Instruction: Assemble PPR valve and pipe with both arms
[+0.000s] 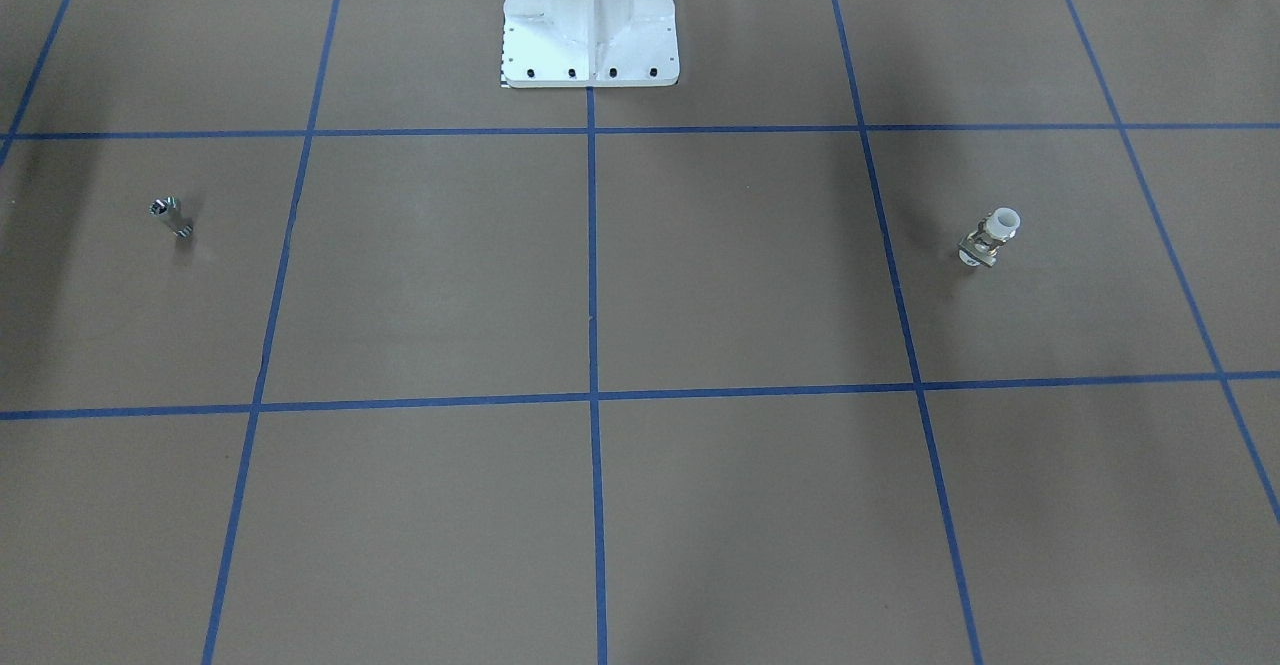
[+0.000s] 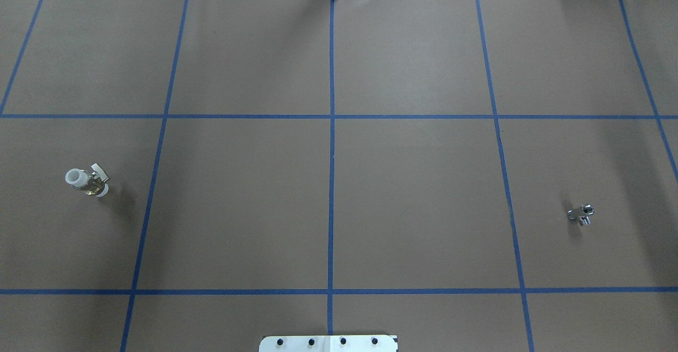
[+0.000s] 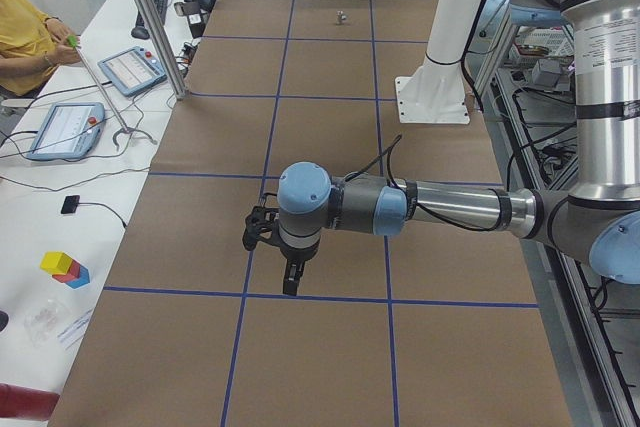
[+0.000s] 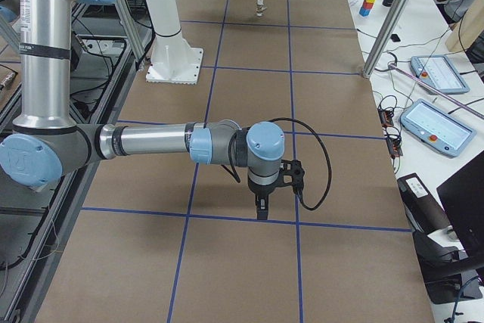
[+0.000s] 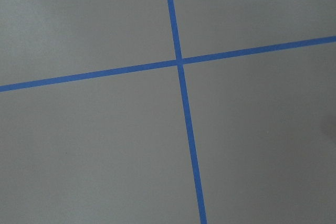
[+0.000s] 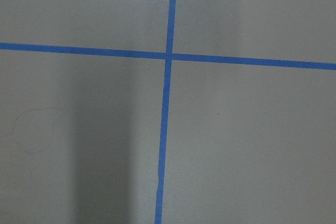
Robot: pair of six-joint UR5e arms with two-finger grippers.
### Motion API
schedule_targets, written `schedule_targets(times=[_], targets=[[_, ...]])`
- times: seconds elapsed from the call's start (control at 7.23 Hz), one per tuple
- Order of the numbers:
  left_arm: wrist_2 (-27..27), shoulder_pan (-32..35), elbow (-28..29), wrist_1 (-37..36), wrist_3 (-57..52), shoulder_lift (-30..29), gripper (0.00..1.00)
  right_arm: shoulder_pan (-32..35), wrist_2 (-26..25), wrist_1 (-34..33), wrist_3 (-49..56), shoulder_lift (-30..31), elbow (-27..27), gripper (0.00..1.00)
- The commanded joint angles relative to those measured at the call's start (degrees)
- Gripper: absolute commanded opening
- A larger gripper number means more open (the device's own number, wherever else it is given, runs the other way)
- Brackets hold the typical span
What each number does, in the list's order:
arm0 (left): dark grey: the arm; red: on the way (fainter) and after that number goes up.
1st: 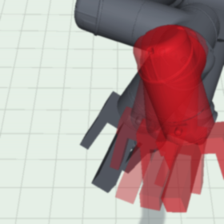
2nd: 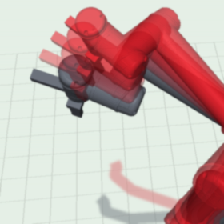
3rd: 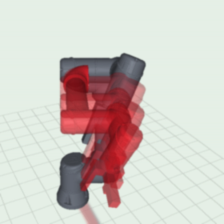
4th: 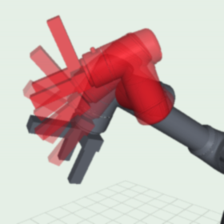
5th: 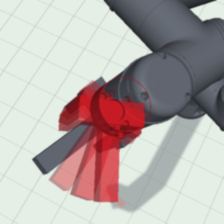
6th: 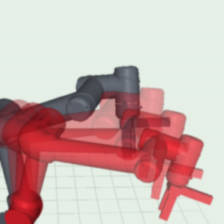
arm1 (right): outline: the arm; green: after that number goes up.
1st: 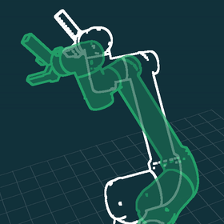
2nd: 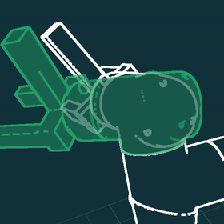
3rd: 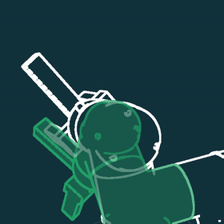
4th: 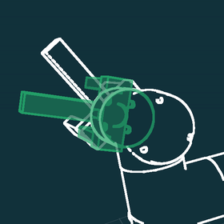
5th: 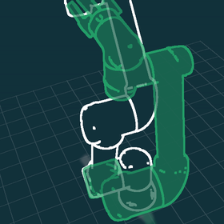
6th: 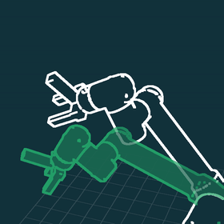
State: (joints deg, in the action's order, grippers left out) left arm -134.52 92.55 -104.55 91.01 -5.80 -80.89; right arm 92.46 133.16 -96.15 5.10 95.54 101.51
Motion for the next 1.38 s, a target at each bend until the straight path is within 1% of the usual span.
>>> schedule_targets(times=[0.0,0.41,0.55,0.83,0.97,1.11,1.24], targets=[[0.04,0.0,-0.04,0.14,0.0,-0.06,1.0,0.0,0.0,0.0,0.0,-0.09,0.0,1.0],[0.05,0.0,-1.44,0.49,-0.44,-1.37,1.0,0.0,0.0,0.0,0.0,-0.09,0.09,1.0],[0.04,-0.17,-1.18,2.4,-0.44,-2.86,1.0,0.0,0.0,0.0,-0.09,-0.26,0.0,1.0],[-0.04,-3.41,-1.44,3.03,2.87,-4.62,1.0,0.0,0.17,0.0,-0.09,-0.18,0.09,1.0],[-1.61,-4.47,-1.36,4.17,9.51,-5.5,1.0,0.0,0.35,-0.09,-0.09,-0.17,0.18,1.0],[-0.84,-9.27,-1.79,8.36,15.06,-5.77,1.0,0.0,0.35,-0.09,-0.09,-0.17,0.26,1.0],[-0.75,-12.19,-1.79,12.4,15.9,-5.16,1.0,0.0,0.26,0.0,-0.09,-0.17,0.18,1.0]])
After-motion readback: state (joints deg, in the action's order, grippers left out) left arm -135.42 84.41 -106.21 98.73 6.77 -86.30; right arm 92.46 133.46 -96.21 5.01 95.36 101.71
